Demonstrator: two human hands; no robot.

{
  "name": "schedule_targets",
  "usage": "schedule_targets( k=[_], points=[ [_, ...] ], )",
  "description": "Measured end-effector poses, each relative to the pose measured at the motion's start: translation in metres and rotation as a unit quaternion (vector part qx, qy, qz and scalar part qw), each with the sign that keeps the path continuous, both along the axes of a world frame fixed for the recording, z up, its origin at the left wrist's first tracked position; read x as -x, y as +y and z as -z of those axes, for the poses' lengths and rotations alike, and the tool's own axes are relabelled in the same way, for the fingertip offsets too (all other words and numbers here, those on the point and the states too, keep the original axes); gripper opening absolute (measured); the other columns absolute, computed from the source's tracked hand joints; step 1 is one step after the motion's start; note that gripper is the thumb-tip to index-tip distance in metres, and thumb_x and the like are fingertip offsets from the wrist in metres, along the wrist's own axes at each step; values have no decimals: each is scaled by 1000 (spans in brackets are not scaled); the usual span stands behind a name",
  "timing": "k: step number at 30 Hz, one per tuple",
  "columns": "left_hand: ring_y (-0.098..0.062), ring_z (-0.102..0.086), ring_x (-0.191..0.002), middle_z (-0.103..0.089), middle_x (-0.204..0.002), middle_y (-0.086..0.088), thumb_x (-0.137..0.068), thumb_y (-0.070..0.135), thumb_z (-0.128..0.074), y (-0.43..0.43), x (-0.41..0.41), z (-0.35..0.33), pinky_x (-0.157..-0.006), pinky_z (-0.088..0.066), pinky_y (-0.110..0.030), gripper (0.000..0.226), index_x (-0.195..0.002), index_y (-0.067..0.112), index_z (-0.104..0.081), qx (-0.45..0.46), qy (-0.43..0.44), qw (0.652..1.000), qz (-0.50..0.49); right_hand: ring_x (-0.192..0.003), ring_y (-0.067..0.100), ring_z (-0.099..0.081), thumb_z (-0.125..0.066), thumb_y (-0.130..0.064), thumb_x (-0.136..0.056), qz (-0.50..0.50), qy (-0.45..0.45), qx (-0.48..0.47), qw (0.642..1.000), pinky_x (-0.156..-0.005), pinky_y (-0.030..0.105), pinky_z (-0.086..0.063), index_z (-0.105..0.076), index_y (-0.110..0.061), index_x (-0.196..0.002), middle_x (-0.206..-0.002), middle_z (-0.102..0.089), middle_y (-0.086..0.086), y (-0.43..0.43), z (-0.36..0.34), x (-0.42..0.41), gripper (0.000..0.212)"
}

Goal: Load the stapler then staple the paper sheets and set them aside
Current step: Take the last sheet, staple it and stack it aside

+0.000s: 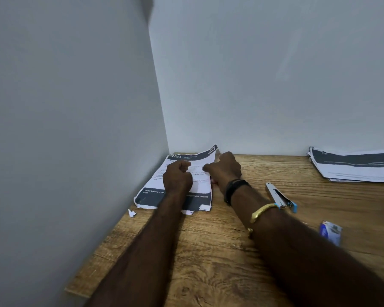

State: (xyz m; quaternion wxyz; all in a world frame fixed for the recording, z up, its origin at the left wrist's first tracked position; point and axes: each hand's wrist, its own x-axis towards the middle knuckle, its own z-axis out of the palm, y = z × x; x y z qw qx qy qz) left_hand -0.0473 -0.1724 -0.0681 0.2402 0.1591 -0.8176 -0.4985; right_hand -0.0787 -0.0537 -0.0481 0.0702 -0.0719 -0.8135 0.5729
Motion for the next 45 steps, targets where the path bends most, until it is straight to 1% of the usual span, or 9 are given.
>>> schedule_targets(
  k=[3,12,18,25,31,35,38,43,45],
  points=[
    [-20,-68,-117,-76,-117,-9,-82,-8,-51,0,-1,0,-109,-47,-31,46,-114,14,-75,-5,11,1000,17,-117,32,-63,-80,-13,-75,-30,15,-61,998,-90,30,-51,-54,-19,-131,-129,-65,10,4,3,-1,62],
    [-18,-67,-109,-76,-115,-1,-89,19,-74,2,-3,-8,-100,-49,-28,20,-108,17,-77,1,108,994,13,-113,29,-64,-79,-10,-84,-1,101,15,995,-100,43,-55,-53,-23,-138,-131,-64,12,68,-15,-10,61],
    [-31,-68,-107,-74,-116,-13,-85,4,-75,31,0,-18,-100,-53,-35,22,-106,11,-77,-184,80,976,83,-107,26,-67,-81,-11,-84,28,127,80,988,-89,37,-59,-58,-23,-133,-124,-67,13,132,-20,-22,55],
    [-15,-58,-66,-67,-79,-7,-88,-9,-66,80,11,-20,-65,-49,-21,25,-113,-6,-72,-302,49,942,136,-108,32,-66,-79,-18,-86,65,136,44,988,-94,49,-57,-52,-25,-122,-121,-65,17,186,-14,-31,46],
    [-24,-62,-83,-71,-88,-15,-86,-5,-72,95,23,-10,-90,-54,-38,25,-111,-5,-74,-307,41,939,147,-84,22,-62,-76,-10,-86,61,176,11,982,-70,29,-46,-66,-19,-90,-91,-68,4,213,-7,-24,14],
    [-32,-70,-88,-75,-97,-23,-83,0,-77,89,21,-7,-96,-58,-52,10,-91,6,-78,-327,54,930,156,-96,22,-69,-76,-3,-87,24,165,85,982,-86,35,-57,-79,-13,-90,-100,-77,7,217,-2,-17,11],
    [-33,-70,-89,-75,-96,-21,-83,0,-77,86,16,-9,-93,-59,-49,12,-92,8,-77,-320,75,926,183,-104,24,-72,-78,-6,-87,16,165,100,981,-98,38,-56,-81,-11,-95,-101,-78,9,218,-4,-18,10],
    [-11,-72,-76,-75,-94,-13,-83,-10,-72,79,7,-24,-71,-58,-25,34,-114,4,-73,-202,109,947,224,-55,-3,-56,-74,-1,-80,-5,184,-29,982,-56,10,-44,-81,-17,-101,-68,-64,-11,221,-16,-23,27],
    [-15,-68,-84,-77,-96,-11,-84,0,-75,79,3,-27,-80,-55,-29,27,-109,9,-76,-68,150,972,169,-64,-3,-60,-74,-5,-82,12,216,-93,972,-59,7,-44,-81,-20,-98,-77,-68,-13,217,-19,-27,23]
  ],
)
